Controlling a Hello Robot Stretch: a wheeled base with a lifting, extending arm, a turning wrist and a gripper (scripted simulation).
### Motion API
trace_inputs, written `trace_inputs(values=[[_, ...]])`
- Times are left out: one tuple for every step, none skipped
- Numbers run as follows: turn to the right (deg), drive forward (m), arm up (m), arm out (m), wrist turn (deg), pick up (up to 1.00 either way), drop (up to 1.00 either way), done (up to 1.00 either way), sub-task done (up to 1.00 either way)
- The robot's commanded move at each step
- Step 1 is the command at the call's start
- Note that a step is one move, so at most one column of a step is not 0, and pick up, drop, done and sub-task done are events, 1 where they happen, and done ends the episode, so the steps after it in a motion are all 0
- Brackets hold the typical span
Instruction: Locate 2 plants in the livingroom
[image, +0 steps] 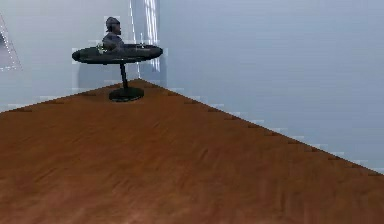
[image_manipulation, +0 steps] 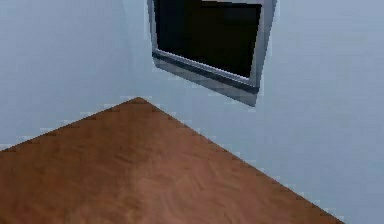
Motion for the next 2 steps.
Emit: trace_inputs(values=[[-12.0,0.0,0.0,0.0,0.0,0.0,0.0,0.0,0.0],[0.0,1.0,0.0,0.0,0.0,0.0,0.0,0.0,0.0]])
